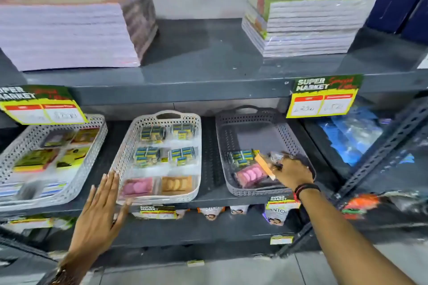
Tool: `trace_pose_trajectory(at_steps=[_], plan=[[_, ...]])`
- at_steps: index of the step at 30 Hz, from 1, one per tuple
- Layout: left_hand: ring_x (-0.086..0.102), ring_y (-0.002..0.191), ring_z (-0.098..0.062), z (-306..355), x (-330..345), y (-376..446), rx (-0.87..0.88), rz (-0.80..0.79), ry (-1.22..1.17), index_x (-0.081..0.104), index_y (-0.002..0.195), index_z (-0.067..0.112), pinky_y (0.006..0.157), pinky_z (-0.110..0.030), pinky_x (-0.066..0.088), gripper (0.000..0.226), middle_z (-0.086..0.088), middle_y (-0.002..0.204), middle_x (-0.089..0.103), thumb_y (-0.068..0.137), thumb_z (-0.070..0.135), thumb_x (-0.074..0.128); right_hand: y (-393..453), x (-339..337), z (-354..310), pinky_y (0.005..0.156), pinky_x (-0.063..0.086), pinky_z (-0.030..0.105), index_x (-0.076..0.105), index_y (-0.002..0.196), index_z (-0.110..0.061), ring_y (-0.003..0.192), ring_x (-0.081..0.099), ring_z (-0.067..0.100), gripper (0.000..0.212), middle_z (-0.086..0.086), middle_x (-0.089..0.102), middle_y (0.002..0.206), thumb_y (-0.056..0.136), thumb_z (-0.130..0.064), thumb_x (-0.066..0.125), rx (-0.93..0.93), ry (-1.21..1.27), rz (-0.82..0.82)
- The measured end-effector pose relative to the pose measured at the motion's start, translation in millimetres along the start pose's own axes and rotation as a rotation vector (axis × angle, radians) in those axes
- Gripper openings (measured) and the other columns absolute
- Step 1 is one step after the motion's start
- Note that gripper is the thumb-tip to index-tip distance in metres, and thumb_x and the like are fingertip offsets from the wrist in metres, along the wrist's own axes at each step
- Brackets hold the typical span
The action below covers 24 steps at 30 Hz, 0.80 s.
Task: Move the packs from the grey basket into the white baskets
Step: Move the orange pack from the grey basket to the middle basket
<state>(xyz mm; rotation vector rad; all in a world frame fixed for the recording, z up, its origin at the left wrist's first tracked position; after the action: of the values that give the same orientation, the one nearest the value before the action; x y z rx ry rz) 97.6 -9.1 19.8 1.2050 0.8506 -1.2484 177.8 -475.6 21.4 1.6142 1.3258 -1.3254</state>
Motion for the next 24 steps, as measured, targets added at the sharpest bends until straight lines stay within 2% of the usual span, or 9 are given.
trace_pose_trajectory(at_steps=[4, 8, 10, 13, 15, 20, 22, 24], plan=[[0.004, 0.145, -0.012, -17, 17, -3, 0.007, -0.101, -0.016, 0.021, 0.147, 0.002, 0.118, -0.025, -0.002, 0.086, -0.011, 0.155, 0.023, 0.091, 0.066, 0.009, 11, 18, 7, 0.087, 0.054, 0.037, 0.064, 0.106, -0.008, 0.101, 0.066, 0.031, 0.044, 0.015, 0.07, 0.106, 0.089, -0.047, 0.051, 0.117, 0.064, -0.129], [0.007, 0.148, -0.014, -38, 29, 5, 0.045, -0.13, -0.019, 0.015, 0.15, 0.011, 0.12, -0.028, 0.0, 0.082, -0.004, 0.159, 0.017, 0.09, 0.067, 0.01, 19, 32, 7, 0.083, 0.051, 0.033, 0.061, 0.085, -0.013, 0.096, 0.064, 0.029, 0.021, 0.015, 0.068, 0.103, 0.086, -0.034, 0.059, 0.152, 0.108, -0.2], [0.003, 0.148, -0.012, -44, 33, 11, 0.082, -0.148, -0.01, 0.014, 0.15, 0.011, 0.12, -0.029, -0.001, 0.08, -0.004, 0.16, 0.015, 0.091, 0.065, 0.011, 21, 38, 10, 0.075, 0.044, 0.028, 0.06, 0.082, -0.008, 0.091, 0.062, 0.029, 0.02, 0.018, 0.068, 0.1, 0.086, -0.027, 0.062, 0.188, 0.154, -0.238], [0.001, 0.148, -0.012, -44, 32, 16, 0.107, -0.138, -0.018, 0.014, 0.15, 0.01, 0.12, -0.027, -0.004, 0.079, -0.004, 0.16, 0.014, 0.091, 0.063, 0.012, 22, 37, 11, 0.071, 0.038, 0.026, 0.067, 0.09, 0.0, 0.089, 0.063, 0.028, 0.026, 0.019, 0.067, 0.093, 0.085, -0.026, 0.065, 0.208, 0.189, -0.215], [0.003, 0.149, -0.016, -45, 33, 16, 0.099, -0.12, -0.039, 0.015, 0.15, 0.008, 0.12, -0.028, -0.004, 0.083, -0.004, 0.159, 0.014, 0.09, 0.065, 0.01, 19, 35, 9, 0.071, 0.039, 0.026, 0.068, 0.089, 0.0, 0.087, 0.061, 0.026, 0.027, 0.019, 0.068, 0.095, 0.083, -0.027, 0.068, 0.216, 0.19, -0.184], [0.009, 0.148, -0.024, -43, 37, 15, 0.08, -0.081, -0.051, 0.02, 0.147, 0.0, 0.121, -0.035, 0.001, 0.084, -0.011, 0.157, 0.019, 0.092, 0.063, 0.012, 7, 26, 8, 0.071, 0.042, 0.027, 0.065, 0.077, -0.005, 0.088, 0.066, 0.029, 0.023, 0.017, 0.069, 0.087, 0.076, -0.025, 0.075, 0.263, 0.233, -0.121], [0.011, 0.147, -0.025, -44, 38, 14, 0.081, -0.072, -0.052, 0.02, 0.147, -0.001, 0.12, -0.032, -0.001, 0.082, -0.013, 0.157, 0.021, 0.093, 0.06, 0.014, 2, 18, 5, 0.075, 0.046, 0.031, 0.063, 0.072, -0.004, 0.091, 0.067, 0.032, 0.026, 0.021, 0.07, 0.086, 0.074, -0.027, 0.076, 0.269, 0.252, -0.083], [0.011, 0.148, -0.025, -45, 39, 14, 0.077, -0.061, -0.059, 0.02, 0.148, -0.001, 0.12, -0.032, -0.002, 0.082, -0.014, 0.157, 0.021, 0.093, 0.06, 0.015, -6, 9, 0, 0.08, 0.05, 0.038, 0.053, 0.061, -0.01, 0.089, 0.066, 0.035, 0.032, 0.017, 0.066, 0.077, 0.072, -0.03, 0.076, 0.271, 0.271, -0.04]])
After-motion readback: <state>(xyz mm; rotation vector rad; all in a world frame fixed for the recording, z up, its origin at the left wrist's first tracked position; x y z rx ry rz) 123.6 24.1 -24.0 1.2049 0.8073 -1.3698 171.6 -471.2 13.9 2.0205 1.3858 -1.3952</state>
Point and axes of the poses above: each hand's wrist, its own y-axis towards the middle knuckle, its own x-axis out of the palm, z = x × y, the point moved 10 cm from there along y, towards the middle knuckle
